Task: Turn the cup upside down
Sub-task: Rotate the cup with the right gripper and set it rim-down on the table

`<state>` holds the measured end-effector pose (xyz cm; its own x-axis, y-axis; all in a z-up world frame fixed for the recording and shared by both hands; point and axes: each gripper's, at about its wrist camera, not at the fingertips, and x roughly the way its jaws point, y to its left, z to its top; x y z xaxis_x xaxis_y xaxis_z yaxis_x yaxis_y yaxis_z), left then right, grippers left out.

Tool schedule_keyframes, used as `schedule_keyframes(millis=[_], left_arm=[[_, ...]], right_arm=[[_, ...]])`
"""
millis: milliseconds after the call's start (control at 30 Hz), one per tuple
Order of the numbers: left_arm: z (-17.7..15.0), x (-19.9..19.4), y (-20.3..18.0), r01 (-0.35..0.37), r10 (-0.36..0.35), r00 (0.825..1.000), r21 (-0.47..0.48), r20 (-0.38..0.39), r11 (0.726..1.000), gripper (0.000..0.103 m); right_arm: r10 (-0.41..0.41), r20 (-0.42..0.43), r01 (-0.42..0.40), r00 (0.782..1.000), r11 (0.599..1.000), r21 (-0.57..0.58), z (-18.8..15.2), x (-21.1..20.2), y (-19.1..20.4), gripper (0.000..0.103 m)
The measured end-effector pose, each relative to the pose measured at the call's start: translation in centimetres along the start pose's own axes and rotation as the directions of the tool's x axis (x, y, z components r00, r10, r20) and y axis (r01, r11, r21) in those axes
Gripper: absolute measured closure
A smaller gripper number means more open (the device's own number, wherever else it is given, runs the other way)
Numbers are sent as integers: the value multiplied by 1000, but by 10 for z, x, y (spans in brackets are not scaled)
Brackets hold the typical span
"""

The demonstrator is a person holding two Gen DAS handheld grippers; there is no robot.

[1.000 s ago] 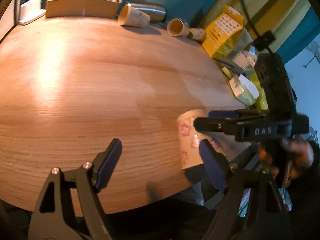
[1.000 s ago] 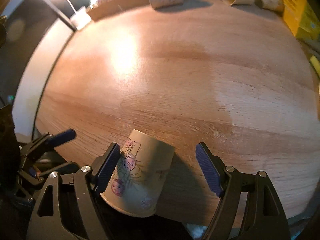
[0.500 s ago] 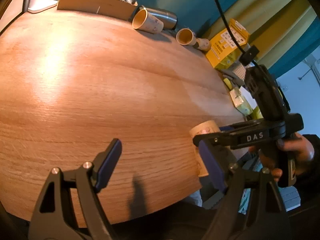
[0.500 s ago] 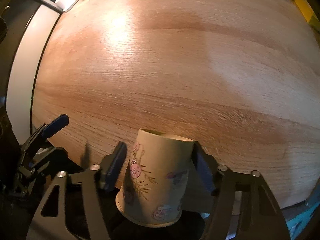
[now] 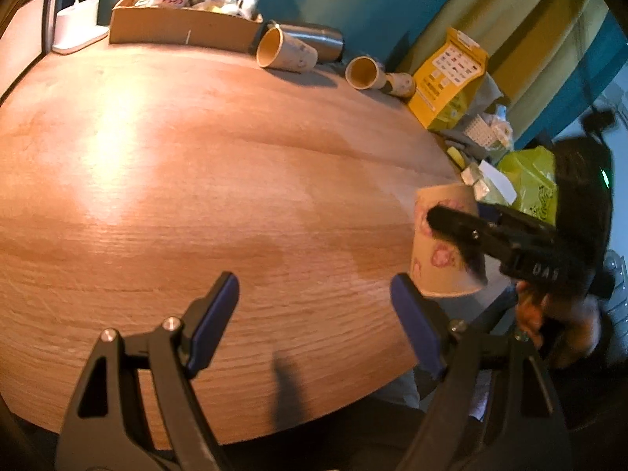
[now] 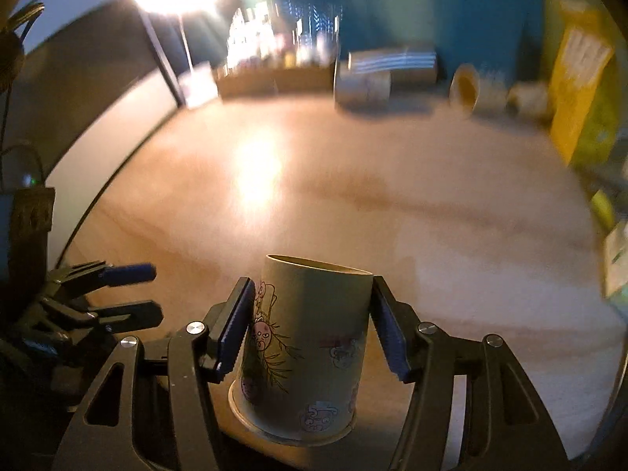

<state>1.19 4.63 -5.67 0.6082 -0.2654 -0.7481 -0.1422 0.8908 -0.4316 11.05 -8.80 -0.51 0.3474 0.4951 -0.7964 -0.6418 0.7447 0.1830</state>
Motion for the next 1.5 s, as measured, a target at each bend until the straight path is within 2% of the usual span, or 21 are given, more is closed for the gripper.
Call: schedule_keyframes(millis=[100,200,300,333,400,433,500,633,733,800,900,1067,1200,1233,1267,1300,1367,1500], left_arm=[[-2,3,-6,-16,16,1000,15,11,1000,22],[-3,4,-14,-59,58,998,38,31,998,22],[-6,6,-22,-94,91,995,72,39,993,22],[-7,7,-26,-102,99,994,82,39,991,22],[-9,9,-31,-106,103,994,98,35,989,22],[-9,10,-34,-111,108,994,105,34,988,22],[-10,13,-39,-118,115,993,120,28,986,22],[-12,15,-46,-126,123,992,136,32,983,22],[-13,14,-47,-129,125,991,128,39,983,22],[-14,15,-47,-134,129,991,125,42,983,22],[-15,13,-47,-137,131,990,125,53,983,22],[-17,10,-47,-139,131,989,135,69,981,22],[-17,9,-45,-134,125,990,132,70,982,22],[-17,9,-45,-132,123,990,132,71,982,22],[-17,8,-44,-129,121,990,131,73,983,22],[-17,6,-44,-128,119,990,130,76,983,22],[-17,3,-43,-125,115,990,128,87,984,22],[-15,-3,-43,-117,105,989,124,102,985,22]], right_arm=[[-48,163,53,985,998,-26,-26,-10,2,41],[-131,347,150,929,988,-29,-53,-20,15,41],[-188,463,215,866,977,-7,-75,-25,14,41],[-208,506,247,837,969,-10,-83,-26,16,41],[-248,565,310,787,951,-15,-96,-27,22,41],[-272,598,350,754,937,-16,-104,-26,26,41],[-304,638,414,708,910,-25,-116,-20,32,41],[-331,662,452,672,892,-14,-131,-13,35,40],[-340,666,454,664,891,3,-141,-12,33,40],[-341,655,442,674,897,11,-142,-10,30,40],[-339,653,430,677,902,21,-144,-11,29,40],[-339,628,408,700,912,38,-142,-12,28,40],[-350,618,410,704,911,49,-138,-15,28,39],[-352,612,409,708,911,51,-137,-15,28,36],[-348,605,403,716,914,50,-135,-15,28,27],[-344,595,395,726,917,48,-134,-15,28,23],[-345,573,385,743,921,56,-131,-16,27,23],[-357,547,373,758,924,85,-125,-23,27,22]])
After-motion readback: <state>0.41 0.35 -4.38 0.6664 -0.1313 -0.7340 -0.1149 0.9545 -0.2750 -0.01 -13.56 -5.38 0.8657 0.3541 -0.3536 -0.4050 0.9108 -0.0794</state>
